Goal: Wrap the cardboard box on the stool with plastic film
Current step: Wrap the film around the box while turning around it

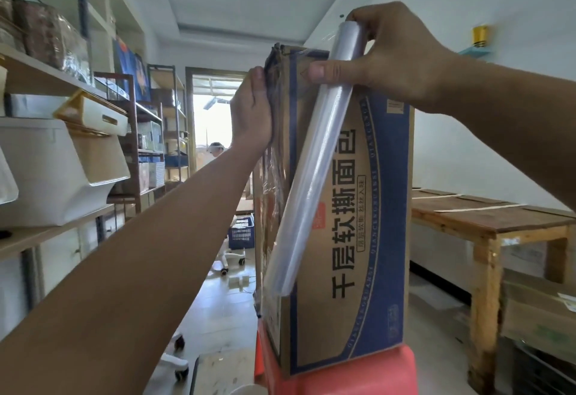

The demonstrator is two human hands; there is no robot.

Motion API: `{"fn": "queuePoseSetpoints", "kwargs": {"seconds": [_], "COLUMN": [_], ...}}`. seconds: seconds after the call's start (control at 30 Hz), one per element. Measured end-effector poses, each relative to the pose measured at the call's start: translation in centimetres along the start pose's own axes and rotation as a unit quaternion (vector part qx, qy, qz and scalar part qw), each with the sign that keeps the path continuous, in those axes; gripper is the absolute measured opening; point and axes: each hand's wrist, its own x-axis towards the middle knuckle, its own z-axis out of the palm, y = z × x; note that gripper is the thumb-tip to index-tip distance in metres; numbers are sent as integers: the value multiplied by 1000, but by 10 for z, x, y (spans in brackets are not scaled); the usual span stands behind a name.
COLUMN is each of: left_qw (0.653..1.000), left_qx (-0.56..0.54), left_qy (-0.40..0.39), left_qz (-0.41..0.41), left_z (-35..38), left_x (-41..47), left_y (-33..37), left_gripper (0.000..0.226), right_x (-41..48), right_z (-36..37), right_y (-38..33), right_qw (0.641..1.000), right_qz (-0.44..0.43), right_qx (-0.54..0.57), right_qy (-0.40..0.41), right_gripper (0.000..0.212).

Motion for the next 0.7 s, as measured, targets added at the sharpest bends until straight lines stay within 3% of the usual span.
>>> {"fn": "queuePoseSetpoints", "kwargs": {"seconds": [0.03, 0.17, 0.23, 0.33, 0.47, 0.57, 0.63, 0.7], "left_qw": [1000, 1000, 1000, 999, 999, 997, 993, 985], "left_qx": [5, 17, 18, 42, 53, 67, 85, 141], "left_qy": [-1, 8, 9, 11, 0, -21, -58, -76], "left_qz": [2, 5, 15, 11, 8, -24, -61, -63], "left_z": [1, 1, 0, 1, -4, -8, -11, -14], "left_x": [0, -1, 0, -5, -10, -8, -8, -5], "left_y": [0, 2, -2, -1, 8, 13, 18, 24], "left_gripper": [38, 35, 37, 35, 40, 30, 18, 25], "right_x": [-2, -11, -11, -1, 21, 32, 36, 37], "right_z": [-3, -10, -10, -7, -13, -27, -37, -45], "right_y": [0, 14, 27, 39, 34, 34, 38, 42], "right_qw": [1000, 996, 989, 981, 989, 975, 957, 951], "right_qz": [-2, -9, -2, 9, -4, 31, 87, 80], "right_qx": [12, 55, 111, 171, 135, 157, 153, 110], "right_qy": [-9, -75, -97, -92, -55, -152, -232, -278], "right_gripper": [74, 36, 29, 35, 52, 23, 31, 41]}}
